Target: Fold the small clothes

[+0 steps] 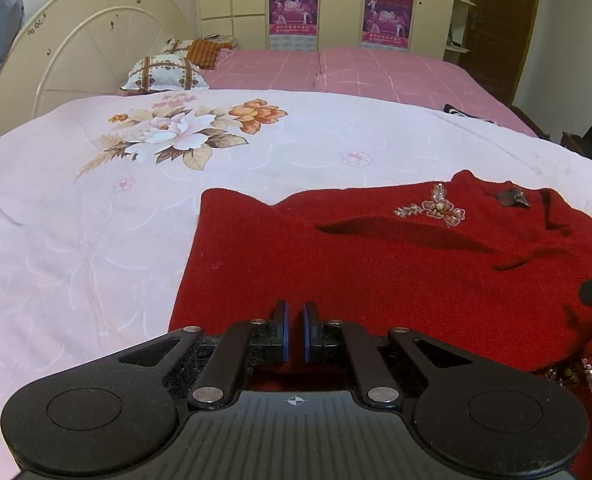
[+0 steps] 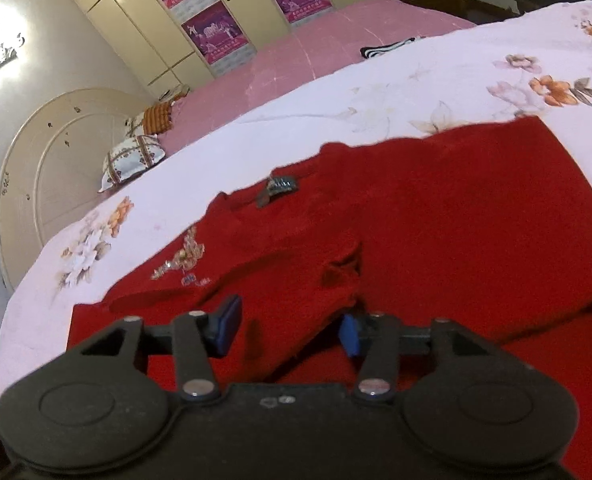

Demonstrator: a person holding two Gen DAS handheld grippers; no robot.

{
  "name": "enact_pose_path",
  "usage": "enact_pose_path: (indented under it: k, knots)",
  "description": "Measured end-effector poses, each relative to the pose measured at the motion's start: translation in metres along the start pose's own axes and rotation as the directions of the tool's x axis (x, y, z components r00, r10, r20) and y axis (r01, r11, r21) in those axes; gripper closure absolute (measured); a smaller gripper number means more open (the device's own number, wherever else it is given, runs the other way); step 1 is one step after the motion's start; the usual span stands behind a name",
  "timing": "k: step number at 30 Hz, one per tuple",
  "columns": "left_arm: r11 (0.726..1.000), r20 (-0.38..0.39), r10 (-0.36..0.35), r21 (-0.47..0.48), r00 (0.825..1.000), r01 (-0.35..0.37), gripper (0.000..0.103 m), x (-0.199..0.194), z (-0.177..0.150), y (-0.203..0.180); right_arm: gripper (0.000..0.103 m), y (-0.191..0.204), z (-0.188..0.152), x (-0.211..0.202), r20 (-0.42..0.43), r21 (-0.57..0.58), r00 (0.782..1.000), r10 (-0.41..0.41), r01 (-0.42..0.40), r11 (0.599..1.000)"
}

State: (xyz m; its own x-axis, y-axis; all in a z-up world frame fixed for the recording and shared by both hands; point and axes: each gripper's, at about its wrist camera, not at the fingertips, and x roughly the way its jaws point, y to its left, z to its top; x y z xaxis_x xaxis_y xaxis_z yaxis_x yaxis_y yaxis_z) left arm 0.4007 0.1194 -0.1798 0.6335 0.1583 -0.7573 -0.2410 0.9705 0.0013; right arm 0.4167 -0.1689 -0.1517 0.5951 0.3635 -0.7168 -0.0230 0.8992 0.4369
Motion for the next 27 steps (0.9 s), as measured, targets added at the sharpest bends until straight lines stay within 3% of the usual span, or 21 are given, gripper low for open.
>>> enact_pose_path:
  k: [5, 6, 8, 9, 10, 12, 16, 19, 24, 27]
  knots:
    - [1.000, 0.006, 0.007, 0.011, 1.000, -0.007, 0.097, -0.001, -0.001, -0.002, 0.048, 0.007, -0.001, 0.003, -0.001, -0.015, 1.000, 0.008, -0.008, 1.000]
    - [1.000, 0.006, 0.007, 0.013, 1.000, -0.007, 0.097, -0.001, -0.001, -0.002, 0.064, 0.008, -0.001, 0.003, 0.024, -0.020, 1.000, -0.001, 0.002, 1.000]
    - [1.000, 0.007, 0.008, 0.014, 1.000, -0.008, 0.097, -0.002, -0.001, -0.001, 0.084, 0.005, 0.000, 0.003, 0.056, -0.007, 0.998, -0.002, 0.003, 1.000]
    - [1.000, 0.008, 0.009, 0.012, 1.000, -0.009, 0.097, -0.002, -0.001, -0.001, 0.093, 0.002, 0.001, 0.005, 0.062, 0.011, 0.998, -0.004, 0.004, 1.000]
    - [1.000, 0.008, 0.010, 0.009, 1.000, -0.010, 0.097, -0.003, -0.001, -0.001, 0.096, 0.000, 0.002, 0.007, 0.060, 0.016, 0.998, -0.007, 0.006, 1.000]
    - [1.000, 0.009, 0.009, -0.005, 1.000, -0.009, 0.097, -0.006, 0.001, 0.001, 0.097, 0.001, 0.003, 0.008, 0.061, -0.011, 0.998, -0.010, 0.010, 1.000]
    - [1.000, 0.046, 0.029, 0.005, 0.999, -0.029, 0.097, -0.019, 0.001, 0.008, 0.097, 0.012, 0.012, -0.025, 0.204, -0.150, 0.978, -0.040, 0.072, 0.986]
    - [0.999, 0.048, 0.032, 0.023, 0.998, -0.033, 0.097, -0.023, -0.007, 0.011, 0.097, -0.003, 0.026, -0.045, 0.251, -0.159, 0.965, -0.073, 0.116, 0.981]
    - [0.999, 0.048, 0.027, 0.040, 0.998, -0.029, 0.097, -0.019, -0.020, 0.005, 0.097, -0.041, 0.033, -0.052, 0.244, -0.109, 0.958, -0.151, 0.182, 0.977]
    - [1.000, 0.043, -0.005, -0.009, 0.999, 0.005, 0.097, -0.022, -0.018, 0.008, 0.097, -0.056, 0.024, -0.039, 0.219, -0.114, 0.952, -0.215, 0.244, 0.963]
